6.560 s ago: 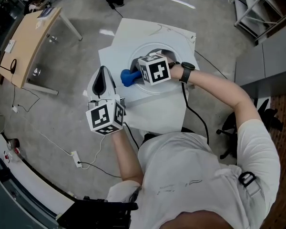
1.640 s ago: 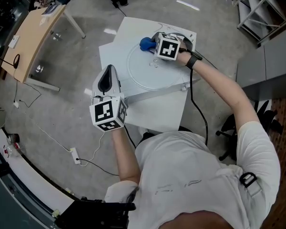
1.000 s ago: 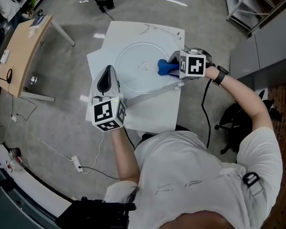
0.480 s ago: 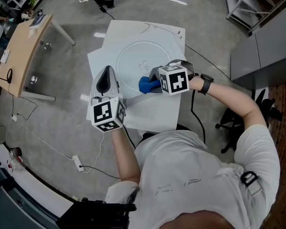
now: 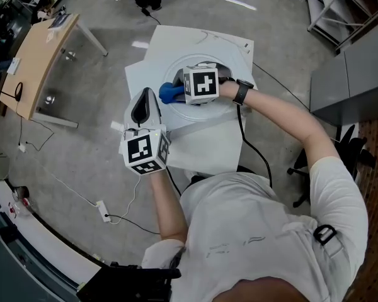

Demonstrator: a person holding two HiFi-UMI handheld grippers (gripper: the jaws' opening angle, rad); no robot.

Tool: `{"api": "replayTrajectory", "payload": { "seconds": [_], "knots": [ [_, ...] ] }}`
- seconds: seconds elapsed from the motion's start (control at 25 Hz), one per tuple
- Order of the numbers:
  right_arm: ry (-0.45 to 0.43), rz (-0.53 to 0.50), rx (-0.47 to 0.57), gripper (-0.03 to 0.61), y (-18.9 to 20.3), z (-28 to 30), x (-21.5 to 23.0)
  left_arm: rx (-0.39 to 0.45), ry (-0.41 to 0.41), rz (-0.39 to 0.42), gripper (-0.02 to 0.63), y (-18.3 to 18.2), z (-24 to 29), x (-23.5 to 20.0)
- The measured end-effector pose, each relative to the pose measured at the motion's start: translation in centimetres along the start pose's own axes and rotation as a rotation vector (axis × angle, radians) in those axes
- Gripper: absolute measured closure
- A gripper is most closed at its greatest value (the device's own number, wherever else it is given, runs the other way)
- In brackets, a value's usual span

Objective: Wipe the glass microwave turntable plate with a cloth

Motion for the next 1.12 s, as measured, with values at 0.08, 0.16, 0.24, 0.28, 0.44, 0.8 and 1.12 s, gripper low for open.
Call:
{"api": "replayTrajectory", "payload": {
  "seconds": [0.08,0.16,0.24,0.28,0.44,0.8,1.12],
  "knots": [
    [0.037,0.053,-0.003,0.505,0.6,0.1,2.6,-0.001,-0.005,0.001,0.612,0.0,0.0,-0.1],
    [0.082,0.088,-0.017,0.505,1.6,-0.2,5.0,0.000,-0.008,0.001,0.612,0.0,0.0,-0.1],
    [0.125,0.112,-0.042,0.505,3.1,-0.8,7.0,0.001,-0.011,0.001,0.612,0.1,-0.1,-0.2],
    [0.143,0.125,-0.056,0.505,4.0,-1.2,7.8,0.001,-0.011,0.000,0.612,0.1,-0.1,-0.3],
    [0.183,0.173,-0.103,0.505,7.8,-3.5,9.1,-0.001,-0.011,-0.004,0.612,0.2,0.1,-0.4],
    [0.107,0.171,-0.208,0.505,14.1,-8.0,3.2,0.001,0.024,-0.003,0.612,0.5,1.9,0.8],
    [-0.020,0.048,-0.194,0.505,11.8,-8.0,-4.2,-0.002,0.024,-0.009,0.612,0.6,2.6,1.1]
  ]
}}
Point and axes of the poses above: the fingertips, and each gripper's own axes: z forward along the fingers, x to its right, y out of its underside, the point moved 2 cm from there along -z, backward along the fingers, and after that the axes turned 5 degrees about z, right-handed, at the moved point
